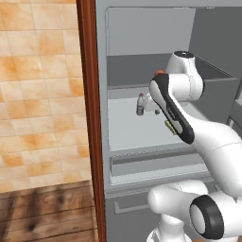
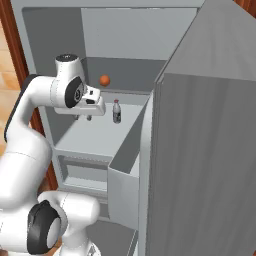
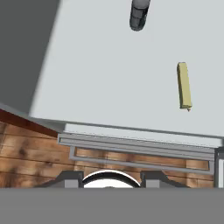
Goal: Pick the egg and butter from the fridge and place them by the bowl for mixing.
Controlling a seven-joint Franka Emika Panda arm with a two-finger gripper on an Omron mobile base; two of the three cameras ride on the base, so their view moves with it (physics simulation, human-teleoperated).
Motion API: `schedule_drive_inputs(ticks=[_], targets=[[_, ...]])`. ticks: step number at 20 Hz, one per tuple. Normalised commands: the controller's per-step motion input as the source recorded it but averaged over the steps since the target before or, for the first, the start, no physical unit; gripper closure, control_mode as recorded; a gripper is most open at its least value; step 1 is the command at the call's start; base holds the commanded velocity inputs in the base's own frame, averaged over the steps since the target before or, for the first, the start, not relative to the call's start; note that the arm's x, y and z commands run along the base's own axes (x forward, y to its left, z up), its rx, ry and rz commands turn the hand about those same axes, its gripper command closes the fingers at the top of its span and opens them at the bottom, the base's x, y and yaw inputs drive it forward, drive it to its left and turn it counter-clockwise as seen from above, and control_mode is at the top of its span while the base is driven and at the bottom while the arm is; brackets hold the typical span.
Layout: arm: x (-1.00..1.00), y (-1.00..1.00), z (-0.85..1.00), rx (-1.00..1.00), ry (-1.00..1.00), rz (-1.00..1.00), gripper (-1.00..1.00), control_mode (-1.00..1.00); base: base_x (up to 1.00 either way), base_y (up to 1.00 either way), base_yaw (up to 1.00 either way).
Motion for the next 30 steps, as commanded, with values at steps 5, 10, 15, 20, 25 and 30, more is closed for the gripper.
schedule_drive_inputs(ticks=[5,10,15,20,25,30], targets=[[-0.13,0.0,0.0,0.0,-0.14,0.0,-1.0,-1.0,0.0,0.0,0.0],[-0.01,0.0,0.29,0.0,-0.2,-0.07,-1.0,-1.0,0.0,0.0,0.0],[-0.01,-0.01,0.41,0.0,-0.12,-0.13,-1.0,-1.0,0.0,0.0,0.0],[0.0,-0.12,0.7,0.1,-0.04,-0.13,-1.0,-1.0,0.0,0.0,0.0],[0.03,-0.46,0.53,0.18,-0.01,-0.01,-1.0,-1.0,0.0,0.0,0.0],[0.19,-0.47,0.19,0.04,-0.05,0.0,-1.0,-1.0,0.0,0.0,0.0]])
